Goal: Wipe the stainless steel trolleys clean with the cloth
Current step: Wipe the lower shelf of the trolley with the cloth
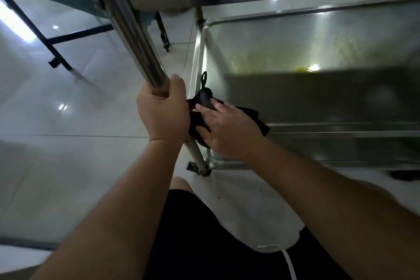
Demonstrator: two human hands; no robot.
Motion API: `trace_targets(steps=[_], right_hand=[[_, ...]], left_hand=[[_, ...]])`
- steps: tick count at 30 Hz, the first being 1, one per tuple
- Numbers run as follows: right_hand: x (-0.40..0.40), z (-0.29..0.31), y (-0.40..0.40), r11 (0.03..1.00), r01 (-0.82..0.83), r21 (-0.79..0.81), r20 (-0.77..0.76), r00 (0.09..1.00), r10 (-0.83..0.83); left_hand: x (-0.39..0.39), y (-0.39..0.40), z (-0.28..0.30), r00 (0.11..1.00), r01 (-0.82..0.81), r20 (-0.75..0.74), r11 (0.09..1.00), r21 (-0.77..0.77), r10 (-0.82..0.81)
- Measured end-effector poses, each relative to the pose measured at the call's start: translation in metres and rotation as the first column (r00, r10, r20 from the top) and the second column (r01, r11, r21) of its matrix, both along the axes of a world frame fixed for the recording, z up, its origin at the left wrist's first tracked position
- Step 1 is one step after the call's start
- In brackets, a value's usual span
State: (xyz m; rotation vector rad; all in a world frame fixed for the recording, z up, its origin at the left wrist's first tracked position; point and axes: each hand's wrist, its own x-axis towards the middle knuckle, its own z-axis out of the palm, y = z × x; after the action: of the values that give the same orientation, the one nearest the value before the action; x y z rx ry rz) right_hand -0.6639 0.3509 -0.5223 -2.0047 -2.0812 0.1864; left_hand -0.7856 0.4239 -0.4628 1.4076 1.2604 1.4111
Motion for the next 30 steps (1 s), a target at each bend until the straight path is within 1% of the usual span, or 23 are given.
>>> trace_targets(steps=[1,4,6,7,9,11,12,13,15,18,20,22,24,26,27,29,30], right_hand=[[0.008,-0.004,-0.010,0.999,0.038,0.026,0.053,0.998,-0.039],[0.055,-0.007,-0.042,0.976,0.218,0.022,0.036,0.975,-0.219],[0.103,-0.007,-0.061,0.933,0.360,0.011,0.063,0.931,-0.360],[0.126,-0.006,-0.071,0.897,0.443,-0.020,0.082,0.894,-0.440],[0.155,-0.005,-0.085,0.791,0.599,-0.124,0.092,0.800,-0.592],[0.156,-0.007,-0.085,0.703,0.686,-0.187,0.096,0.725,-0.682],[0.147,-0.007,-0.079,0.685,0.701,-0.197,0.089,0.709,-0.699],[0.134,-0.005,-0.070,0.687,0.699,-0.197,0.074,0.710,-0.701],[0.096,-0.003,-0.045,0.750,0.641,-0.164,0.048,0.764,-0.643],[0.026,-0.002,0.005,0.861,0.480,-0.165,-0.031,0.870,-0.491],[-0.011,-0.001,0.041,0.918,0.350,-0.185,-0.092,0.924,-0.371],[-0.026,0.001,0.068,0.952,0.234,-0.197,-0.126,0.957,-0.261],[-0.022,0.001,0.080,0.965,0.166,-0.205,-0.134,0.972,-0.195],[-0.006,0.000,0.081,0.966,0.157,-0.206,-0.128,0.974,-0.186],[0.007,0.000,0.078,0.961,0.186,-0.203,-0.117,0.970,-0.212],[0.046,-0.001,0.065,0.929,0.328,-0.173,-0.070,0.936,-0.344],[0.071,-0.001,0.054,0.896,0.419,-0.147,-0.047,0.902,-0.430]], left_hand=[[0.000,0.000,0.000,1.000,0.002,0.002,1.000,0.008,-0.002],[0.000,0.001,0.001,1.000,0.019,0.005,1.000,0.013,-0.019],[0.000,0.003,0.002,1.000,0.005,0.017,1.000,0.005,-0.005],[0.001,0.003,0.003,1.000,-0.005,0.022,1.000,0.003,0.004],[0.002,0.003,0.003,0.999,-0.008,0.033,1.000,0.004,0.008],[0.002,0.003,0.000,0.999,0.003,0.054,1.000,0.003,-0.004],[0.002,0.004,-0.001,0.998,0.006,0.065,1.000,0.004,-0.006],[0.002,0.004,-0.001,0.997,0.004,0.071,1.000,0.008,-0.005],[0.002,0.003,-0.001,0.997,0.001,0.079,1.000,0.014,-0.002],[0.002,0.003,-0.002,0.997,0.004,0.073,1.000,0.012,-0.005],[0.002,0.003,-0.002,0.998,0.016,0.068,1.000,0.026,-0.017],[0.001,0.004,-0.003,0.998,0.029,0.048,0.998,0.064,-0.032],[0.000,0.004,-0.002,0.999,0.033,0.034,0.997,0.076,-0.035],[-0.001,0.005,-0.002,0.998,0.037,0.040,0.997,0.066,-0.040],[-0.001,0.005,-0.002,0.998,0.035,0.040,0.998,0.057,-0.038],[-0.001,0.004,-0.001,0.998,0.037,0.049,0.998,0.046,-0.039],[-0.001,0.003,-0.001,0.998,0.040,0.055,0.998,0.046,-0.042]])
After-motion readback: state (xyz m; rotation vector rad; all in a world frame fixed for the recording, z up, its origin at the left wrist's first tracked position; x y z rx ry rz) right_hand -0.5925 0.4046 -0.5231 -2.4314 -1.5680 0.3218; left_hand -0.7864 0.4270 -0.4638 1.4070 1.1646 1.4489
